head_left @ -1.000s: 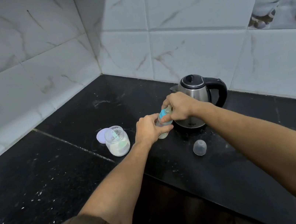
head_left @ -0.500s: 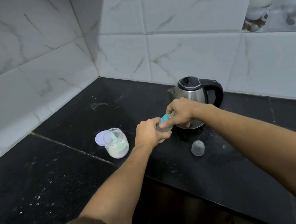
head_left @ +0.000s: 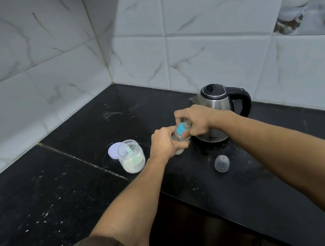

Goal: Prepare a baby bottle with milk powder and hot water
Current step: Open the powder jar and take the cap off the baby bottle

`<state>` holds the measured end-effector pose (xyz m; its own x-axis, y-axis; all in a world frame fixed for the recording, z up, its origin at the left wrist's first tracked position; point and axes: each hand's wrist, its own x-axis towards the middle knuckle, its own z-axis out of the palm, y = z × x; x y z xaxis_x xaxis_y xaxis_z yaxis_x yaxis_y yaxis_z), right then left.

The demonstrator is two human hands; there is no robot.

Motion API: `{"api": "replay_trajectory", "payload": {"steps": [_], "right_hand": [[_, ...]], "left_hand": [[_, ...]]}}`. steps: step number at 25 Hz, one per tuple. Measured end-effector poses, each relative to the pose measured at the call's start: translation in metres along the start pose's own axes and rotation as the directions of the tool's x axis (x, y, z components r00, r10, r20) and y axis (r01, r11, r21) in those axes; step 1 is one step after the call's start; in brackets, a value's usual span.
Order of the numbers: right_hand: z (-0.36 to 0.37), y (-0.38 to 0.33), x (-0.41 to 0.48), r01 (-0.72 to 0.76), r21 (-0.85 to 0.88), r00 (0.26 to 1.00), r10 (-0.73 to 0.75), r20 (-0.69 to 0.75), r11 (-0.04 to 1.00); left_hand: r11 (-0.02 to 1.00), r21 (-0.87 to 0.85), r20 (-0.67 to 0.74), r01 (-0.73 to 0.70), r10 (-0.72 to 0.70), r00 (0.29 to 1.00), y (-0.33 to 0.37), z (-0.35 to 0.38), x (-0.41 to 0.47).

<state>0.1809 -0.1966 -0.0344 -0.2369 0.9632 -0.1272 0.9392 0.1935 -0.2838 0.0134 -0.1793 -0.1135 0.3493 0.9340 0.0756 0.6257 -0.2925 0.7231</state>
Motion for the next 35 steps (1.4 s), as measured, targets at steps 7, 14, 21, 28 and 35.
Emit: {"api": "replay_trajectory", "payload": {"steps": [7, 14, 21, 28, 35], "right_hand": [[0.002, 0.000, -0.001, 0.133, -0.066, 0.991, -0.132, 0.020, 0.989], [0.001, -0.006, 0.005, -0.237, 0.112, 0.971, 0.234, 0.042, 0.965], [-0.004, -0.002, -0.007, 0.081, -0.049, 0.997, -0.081, -0.007, 0.996], [0.017, 0.008, -0.045, -0.024, -0.032, 0.998, 0.026, 0.061, 0.999], [0.091, 0.019, -0.074, 0.068, -0.425, 0.910, 0.119, 0.397, 0.902]], "left_hand": [[0.998, 0.059, 0.051, 0.032, -0.035, 0.998, -0.003, -0.009, 0.006], [0.996, 0.086, 0.056, 0.031, -0.036, 0.998, -0.002, -0.006, 0.001], [0.996, 0.065, 0.064, 0.054, -0.058, 0.996, -0.007, 0.000, -0.004], [0.971, -0.126, -0.168, 0.204, -0.223, 0.960, -0.019, 0.010, -0.007], [0.948, -0.210, -0.184, 0.238, -0.277, 0.943, -0.022, 0.028, -0.009]]}}
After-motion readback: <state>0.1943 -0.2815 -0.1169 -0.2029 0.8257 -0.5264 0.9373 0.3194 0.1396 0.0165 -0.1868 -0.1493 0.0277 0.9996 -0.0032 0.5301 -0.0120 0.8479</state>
